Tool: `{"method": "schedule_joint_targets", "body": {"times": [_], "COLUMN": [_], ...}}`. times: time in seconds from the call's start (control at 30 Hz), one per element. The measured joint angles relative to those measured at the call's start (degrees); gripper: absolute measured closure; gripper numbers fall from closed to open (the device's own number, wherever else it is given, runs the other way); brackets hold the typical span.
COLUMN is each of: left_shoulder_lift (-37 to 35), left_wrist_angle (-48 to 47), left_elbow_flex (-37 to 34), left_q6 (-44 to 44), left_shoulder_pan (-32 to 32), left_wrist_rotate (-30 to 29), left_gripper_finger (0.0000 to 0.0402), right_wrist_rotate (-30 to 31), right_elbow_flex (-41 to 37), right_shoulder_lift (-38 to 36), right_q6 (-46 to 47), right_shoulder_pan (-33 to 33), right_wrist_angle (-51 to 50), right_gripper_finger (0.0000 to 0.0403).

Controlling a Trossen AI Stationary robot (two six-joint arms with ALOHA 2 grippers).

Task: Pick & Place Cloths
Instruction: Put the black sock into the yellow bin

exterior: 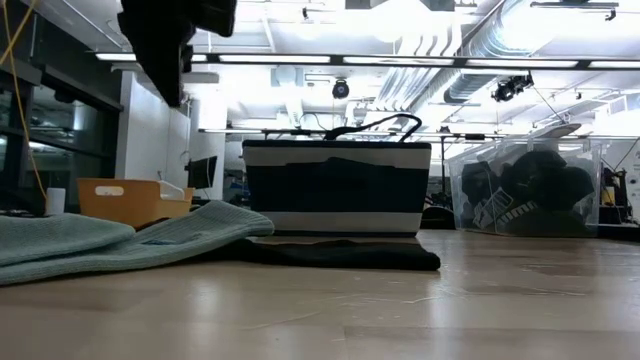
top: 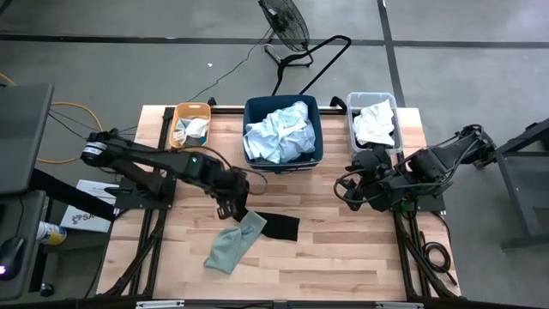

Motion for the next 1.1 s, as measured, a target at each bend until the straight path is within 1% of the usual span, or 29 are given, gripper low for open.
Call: {"method": "schedule_joint_targets", "body": {"times": [0.07, 0.17, 0.3, 0.4, 0.47, 0.53, 0.63, 0.8, 1.1], "left_shoulder_lift": [2.1, 4.76, 8.23, 10.77, 12.56, 14.36, 17.08, 21.21, 26.81], "left_wrist_angle": [1.35, 1.45, 0.5, 0.61, 1.68, 2.28, 3.58, 3.63, 3.62], "left_elbow_flex": [0.0, -0.03, -0.07, -0.02, -0.01, -0.01, -0.02, -0.04, 0.05], "left_q6": [-0.04, -2.52, -6.76, -7.33, -7.81, -8.45, -8.18, -6.59, -5.35], "left_shoulder_pan": [-1.15, -1.74, -1.52, -1.52, -1.52, -1.52, -1.52, -1.5, -1.43], "left_wrist_rotate": [-1.76, -3.5, -3.72, -3.64, -2.51, -1.22, -0.49, 1.23, 2.34], "left_gripper_finger": [0.0375, 0.0333, 0.0261, 0.0209, 0.0182, 0.0164, 0.0153, 0.0151, 0.0151], "right_wrist_rotate": [-0.08, -0.16, -0.25, -0.23, -0.42, -1.57, -3.56, -5.8, -5.78], "right_elbow_flex": [0.0, 0.0, 0.0, -0.9, -2.12, -3.63, -6.02, -8.53, -8.74], "right_shoulder_lift": [-0.01, 0.0, -0.01, -0.01, -0.01, -0.01, -0.01, -0.01, -0.01], "right_q6": [-0.04, -0.24, -0.41, -0.39, 0.18, 0.86, 1.69, 2.26, 2.23], "right_shoulder_pan": [0.02, 0.01, 0.02, 0.01, -0.01, -0.01, 0.02, 0.02, -0.01], "right_wrist_angle": [0.0, 0.01, 0.02, 0.72, 0.72, 1.01, 2.5, 5.52, 6.62], "right_gripper_finger": [0.019, 0.019, 0.019, 0.019, 0.019, 0.019, 0.019, 0.019, 0.019]}}
